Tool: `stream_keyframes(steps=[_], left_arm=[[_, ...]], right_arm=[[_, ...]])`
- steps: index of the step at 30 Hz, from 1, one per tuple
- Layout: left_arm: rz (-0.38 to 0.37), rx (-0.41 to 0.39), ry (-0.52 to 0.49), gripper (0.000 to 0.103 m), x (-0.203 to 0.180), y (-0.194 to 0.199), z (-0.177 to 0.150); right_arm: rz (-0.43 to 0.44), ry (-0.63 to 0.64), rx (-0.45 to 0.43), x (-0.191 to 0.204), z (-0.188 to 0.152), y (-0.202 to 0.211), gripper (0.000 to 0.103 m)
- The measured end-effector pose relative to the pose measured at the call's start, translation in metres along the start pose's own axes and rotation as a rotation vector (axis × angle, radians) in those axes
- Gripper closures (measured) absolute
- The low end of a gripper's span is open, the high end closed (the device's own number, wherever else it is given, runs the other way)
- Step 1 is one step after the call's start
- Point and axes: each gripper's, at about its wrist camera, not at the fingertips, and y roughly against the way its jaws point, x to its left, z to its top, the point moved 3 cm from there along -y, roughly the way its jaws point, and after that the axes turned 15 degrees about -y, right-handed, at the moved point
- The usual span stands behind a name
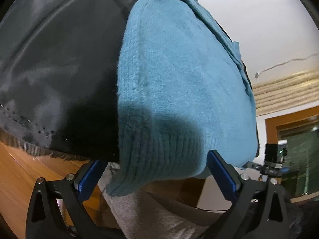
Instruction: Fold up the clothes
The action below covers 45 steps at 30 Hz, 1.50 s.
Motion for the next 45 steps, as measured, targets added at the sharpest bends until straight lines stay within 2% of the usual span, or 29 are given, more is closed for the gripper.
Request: stream_keyframes(steps=[1,3,7,9,10,12,13,15,18,22,26,29,34,37,41,43,45], left_arm=[[-0.011,0.002,0.013,0.003,0.001,-0.001,0.000],[-0.035,0.010,0.026,0.005,0.000,-0.005,0.004],[-0.102,0.049,0.035,0.021,-0.004,-0.006,0.003],[-0.133,0.058,0.036,0.039,-0.008,-0.003,0.002],[-0.137,0.064,0.034,0.044,-0.010,-0.001,0.003],[-0.122,0.083,0.013,0.061,-0.017,0.003,0.004],[-0.113,0.094,0.004,0.065,-0.021,0.004,0.004],[-0.101,0.111,-0.013,0.080,-0.027,0.007,0.007],[-0.116,0.090,-0.030,0.084,-0.039,0.019,0.014],[-0.139,0.023,-0.048,0.085,-0.055,0.040,0.032],[-0.154,-0.047,-0.063,0.085,-0.070,0.055,0.057],[-0.154,-0.088,-0.085,0.085,-0.078,0.064,0.079],[-0.153,-0.145,-0.115,0.085,-0.080,0.084,0.111],[-0.151,-0.163,-0.133,0.085,-0.081,0.089,0.131],[-0.147,-0.177,-0.146,0.089,-0.078,0.086,0.153],[-0.146,-0.192,-0.132,0.089,-0.070,0.089,0.162],[-0.145,-0.204,-0.112,0.089,-0.062,0.093,0.171]], right_arm=[[0.005,0.001,0.005,0.000,0.000,-0.001,0.054],[0.023,0.013,0.017,0.006,0.000,-0.002,0.066],[0.048,0.070,0.050,0.018,-0.004,0.001,0.069],[0.060,0.089,0.060,0.024,-0.004,0.003,0.073],[0.066,0.098,0.065,0.027,-0.005,0.004,0.074],[0.096,0.115,0.062,0.031,-0.006,0.014,0.075],[0.107,0.126,0.056,0.035,-0.006,0.018,0.075],[0.119,0.144,0.042,0.049,-0.002,0.019,0.075],[0.137,0.164,0.022,0.064,0.005,0.022,0.075],[0.155,0.188,-0.020,0.075,0.012,0.036,0.075],[0.156,0.234,-0.105,0.088,0.022,0.055,0.075],[0.116,0.279,-0.209,0.099,0.034,0.074,0.075],[-0.032,0.355,-0.382,0.112,0.057,0.108,0.075],[-0.055,0.370,-0.433,0.119,0.073,0.122,0.075],[-0.049,0.342,-0.355,0.116,0.090,0.117,0.074],[-0.061,0.290,-0.287,0.104,0.096,0.106,0.074],[-0.085,0.245,-0.256,0.093,0.100,0.100,0.071]])
